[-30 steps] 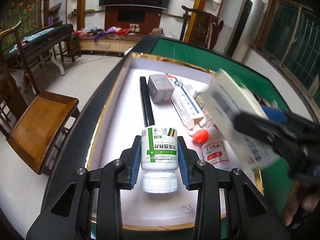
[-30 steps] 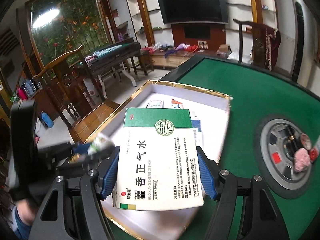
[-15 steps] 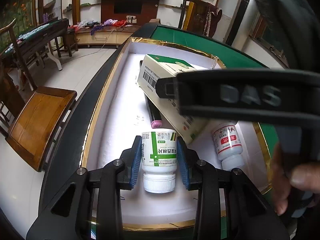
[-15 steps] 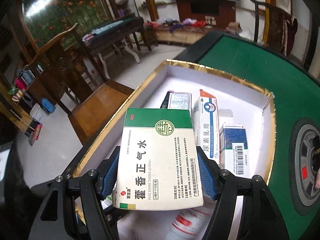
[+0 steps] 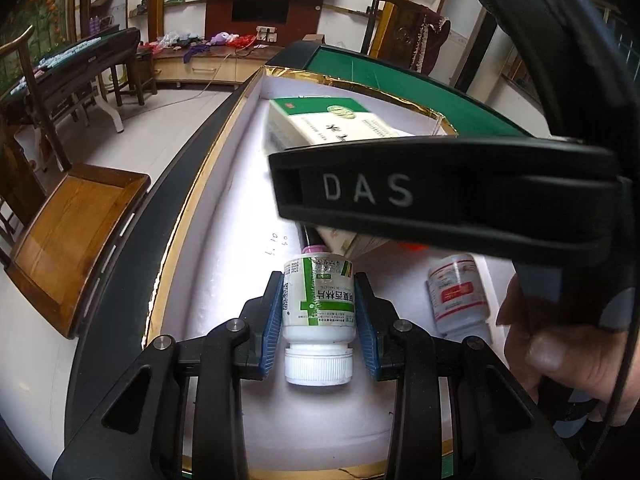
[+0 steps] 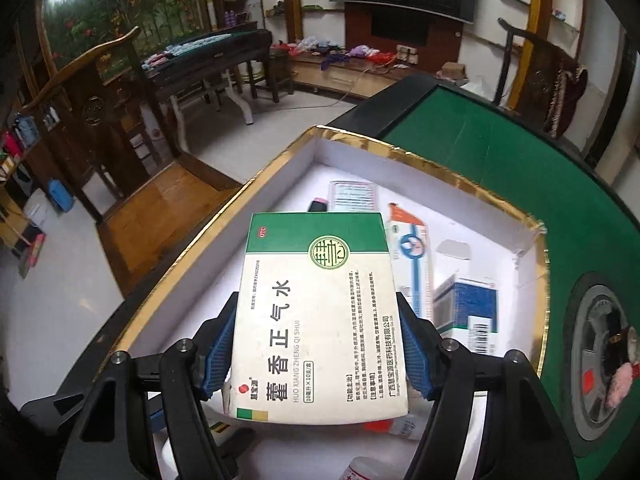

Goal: Organize objects
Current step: 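Open both tools to release the green box and green-label bottle in the tray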

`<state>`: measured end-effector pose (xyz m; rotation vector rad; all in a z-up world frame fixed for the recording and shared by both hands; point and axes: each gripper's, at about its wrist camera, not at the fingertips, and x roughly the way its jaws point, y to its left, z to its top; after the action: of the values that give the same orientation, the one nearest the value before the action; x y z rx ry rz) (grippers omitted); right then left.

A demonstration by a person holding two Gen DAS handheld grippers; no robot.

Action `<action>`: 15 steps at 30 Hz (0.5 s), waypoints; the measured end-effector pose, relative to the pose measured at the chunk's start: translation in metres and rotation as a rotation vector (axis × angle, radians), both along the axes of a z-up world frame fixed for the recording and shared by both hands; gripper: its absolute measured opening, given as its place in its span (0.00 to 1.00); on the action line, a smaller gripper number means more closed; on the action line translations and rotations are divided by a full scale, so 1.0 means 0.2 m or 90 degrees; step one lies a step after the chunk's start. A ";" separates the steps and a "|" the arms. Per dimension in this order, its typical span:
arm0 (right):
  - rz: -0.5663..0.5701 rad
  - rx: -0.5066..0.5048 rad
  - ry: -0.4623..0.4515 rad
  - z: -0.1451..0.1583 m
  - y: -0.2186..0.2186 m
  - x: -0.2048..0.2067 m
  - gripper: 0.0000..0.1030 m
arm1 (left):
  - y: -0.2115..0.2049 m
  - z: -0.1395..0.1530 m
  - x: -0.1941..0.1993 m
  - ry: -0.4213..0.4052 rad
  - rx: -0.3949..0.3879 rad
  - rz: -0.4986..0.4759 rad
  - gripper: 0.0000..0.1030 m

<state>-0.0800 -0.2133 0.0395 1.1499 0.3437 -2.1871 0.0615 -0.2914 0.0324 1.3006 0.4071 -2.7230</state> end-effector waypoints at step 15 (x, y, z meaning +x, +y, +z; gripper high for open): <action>0.001 -0.019 -0.046 0.01 0.08 0.06 0.71 | 0.03 0.01 0.01 -0.006 -0.054 0.029 0.33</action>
<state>-0.0686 -0.1967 0.0417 1.2084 0.2808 -2.1365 0.0629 -0.2851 0.0342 1.2673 0.3137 -2.6637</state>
